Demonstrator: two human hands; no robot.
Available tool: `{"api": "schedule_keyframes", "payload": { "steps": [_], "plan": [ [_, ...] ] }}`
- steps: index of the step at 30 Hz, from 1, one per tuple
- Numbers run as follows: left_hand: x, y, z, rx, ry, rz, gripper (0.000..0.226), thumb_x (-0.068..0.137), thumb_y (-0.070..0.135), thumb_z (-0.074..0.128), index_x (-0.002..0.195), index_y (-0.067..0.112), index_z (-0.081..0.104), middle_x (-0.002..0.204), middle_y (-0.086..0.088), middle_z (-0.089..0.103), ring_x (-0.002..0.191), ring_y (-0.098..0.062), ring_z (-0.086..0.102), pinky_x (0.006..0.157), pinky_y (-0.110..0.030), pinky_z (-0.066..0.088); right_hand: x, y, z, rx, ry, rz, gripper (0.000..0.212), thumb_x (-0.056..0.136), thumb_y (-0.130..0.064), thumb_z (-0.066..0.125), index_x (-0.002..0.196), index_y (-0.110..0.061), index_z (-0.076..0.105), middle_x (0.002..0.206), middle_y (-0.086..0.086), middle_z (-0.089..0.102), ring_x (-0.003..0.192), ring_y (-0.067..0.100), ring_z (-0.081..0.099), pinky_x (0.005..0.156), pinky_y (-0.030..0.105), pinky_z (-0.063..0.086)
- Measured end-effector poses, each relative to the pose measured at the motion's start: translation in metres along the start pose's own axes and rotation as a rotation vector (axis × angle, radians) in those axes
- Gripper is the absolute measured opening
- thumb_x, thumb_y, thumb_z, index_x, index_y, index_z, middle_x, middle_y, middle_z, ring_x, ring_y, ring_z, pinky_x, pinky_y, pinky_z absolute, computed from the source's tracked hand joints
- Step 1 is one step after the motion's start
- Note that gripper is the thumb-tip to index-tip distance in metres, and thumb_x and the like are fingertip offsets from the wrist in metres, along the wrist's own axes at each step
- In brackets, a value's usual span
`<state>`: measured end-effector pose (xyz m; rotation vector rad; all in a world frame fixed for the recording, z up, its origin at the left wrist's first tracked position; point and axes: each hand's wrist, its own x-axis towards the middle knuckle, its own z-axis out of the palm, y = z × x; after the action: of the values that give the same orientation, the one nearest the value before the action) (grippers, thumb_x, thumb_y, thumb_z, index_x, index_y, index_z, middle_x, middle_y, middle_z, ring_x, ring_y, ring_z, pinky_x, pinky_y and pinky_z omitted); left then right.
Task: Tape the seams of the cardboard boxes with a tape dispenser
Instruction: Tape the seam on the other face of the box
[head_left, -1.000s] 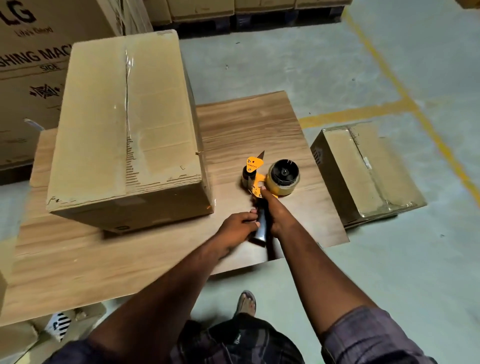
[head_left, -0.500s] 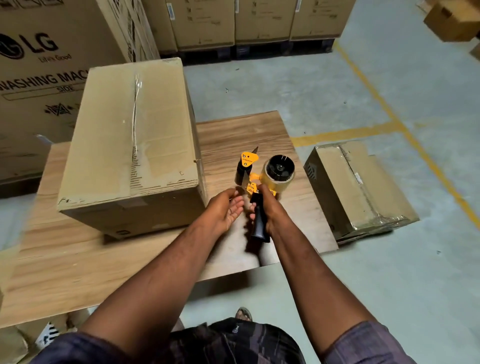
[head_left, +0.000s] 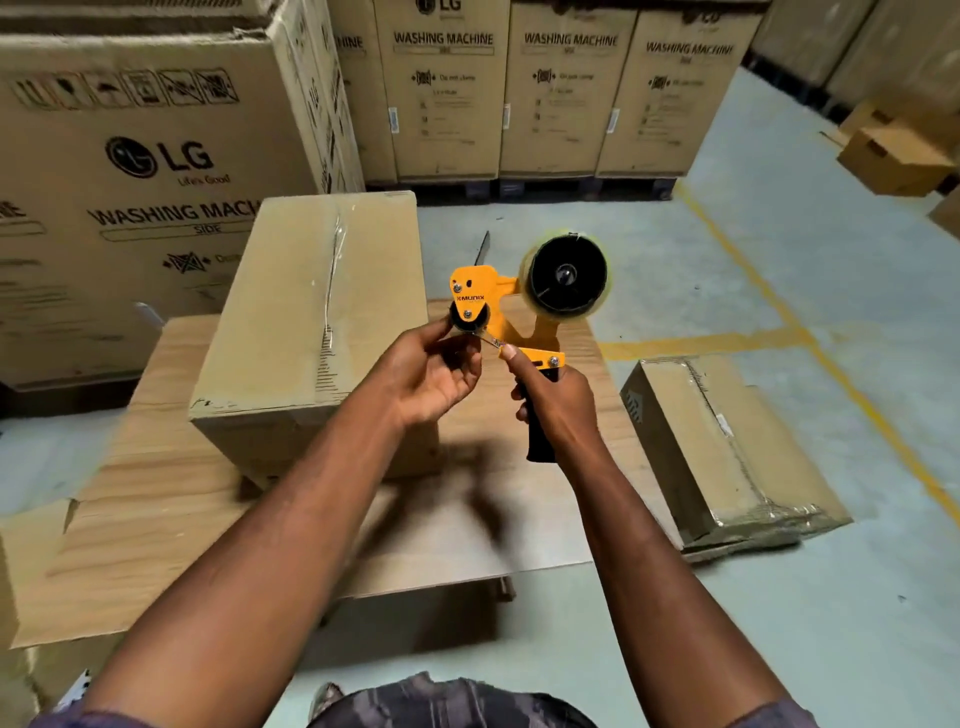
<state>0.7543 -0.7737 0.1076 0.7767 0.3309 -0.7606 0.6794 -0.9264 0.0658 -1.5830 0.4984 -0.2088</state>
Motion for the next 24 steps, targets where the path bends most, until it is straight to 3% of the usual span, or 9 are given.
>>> {"api": "schedule_keyframes", "payload": {
  "steps": [2,5,7,9,12,17,20,24],
  "plan": [
    [-0.012,0.007,-0.013,-0.052,-0.062,0.040,0.019,0.088,0.014,0.045,0.090,0.003,0.060,0.085,-0.013,0.067,0.071,-0.020,0.067,0.064,-0.026,0.059,-0.003,-0.007,0.002,-0.006,-0.049,-0.059,0.029,0.086,-0.051,0.076,0.078,-0.024,0.073,0.068,0.001,0.067,0.060,0.015,0.060,0.061,0.032,0.053],
    [-0.030,0.014,-0.036,-0.081,-0.085,0.071,0.035,0.077,0.022,0.043,0.098,-0.001,0.060,0.088,-0.017,0.068,0.071,-0.024,0.068,0.065,-0.026,0.059,-0.006,-0.014,0.007,-0.092,-0.112,-0.157,0.027,0.086,-0.051,0.076,0.083,-0.024,0.074,0.070,0.000,0.070,0.063,0.016,0.065,0.064,0.036,0.055],
    [-0.041,0.019,-0.044,-0.017,-0.013,0.072,0.040,0.088,0.032,0.045,0.098,-0.001,0.064,0.081,-0.014,0.067,0.065,-0.020,0.065,0.059,-0.022,0.057,-0.009,-0.019,0.013,-0.174,-0.159,-0.203,0.033,0.081,-0.056,0.077,0.085,-0.024,0.074,0.072,0.001,0.072,0.062,0.018,0.067,0.059,0.041,0.056],
    [-0.049,0.023,-0.049,0.054,0.127,0.099,0.043,0.098,0.038,0.048,0.084,0.002,0.066,0.066,-0.010,0.065,0.052,-0.015,0.061,0.049,-0.020,0.054,-0.010,-0.023,0.022,-0.238,-0.204,-0.248,0.027,0.078,-0.051,0.082,0.086,-0.026,0.073,0.069,-0.009,0.071,0.057,0.007,0.064,0.052,0.033,0.051],
    [-0.055,0.031,-0.063,0.098,0.271,0.161,0.041,0.102,0.016,0.045,0.067,0.007,0.062,0.049,-0.005,0.061,0.037,-0.009,0.057,0.039,-0.019,0.051,-0.010,-0.026,0.039,-0.323,-0.225,-0.330,0.029,0.071,-0.050,0.088,0.086,-0.030,0.073,0.078,-0.015,0.074,0.072,0.002,0.069,0.065,0.030,0.054],
    [-0.065,0.053,-0.104,0.295,0.366,0.230,0.029,0.102,0.006,0.043,0.077,0.012,0.058,0.052,-0.001,0.062,0.046,-0.007,0.060,0.045,-0.018,0.053,-0.011,-0.035,0.070,-0.400,-0.275,-0.398,0.029,0.069,-0.042,0.092,0.077,-0.039,0.065,0.074,-0.025,0.070,0.068,-0.004,0.065,0.061,0.017,0.045],
    [-0.072,0.067,-0.127,0.403,0.412,0.324,0.031,0.100,0.003,0.044,0.076,0.011,0.061,0.058,-0.002,0.064,0.058,-0.011,0.062,0.049,-0.021,0.055,-0.012,-0.041,0.091,-0.461,-0.290,-0.426,0.033,0.064,-0.054,0.090,0.077,-0.035,0.067,0.074,-0.017,0.071,0.069,0.003,0.066,0.063,0.032,0.051],
    [-0.085,0.086,-0.163,0.579,0.505,0.428,0.028,0.096,0.003,0.054,0.070,0.009,0.064,0.063,-0.009,0.061,0.058,-0.017,0.059,0.055,-0.026,0.052,-0.004,-0.043,0.118,-0.613,-0.342,-0.469,0.042,0.062,-0.066,0.086,0.083,-0.033,0.070,0.075,-0.016,0.071,0.071,0.002,0.066,0.066,0.036,0.055]
  ]
}}
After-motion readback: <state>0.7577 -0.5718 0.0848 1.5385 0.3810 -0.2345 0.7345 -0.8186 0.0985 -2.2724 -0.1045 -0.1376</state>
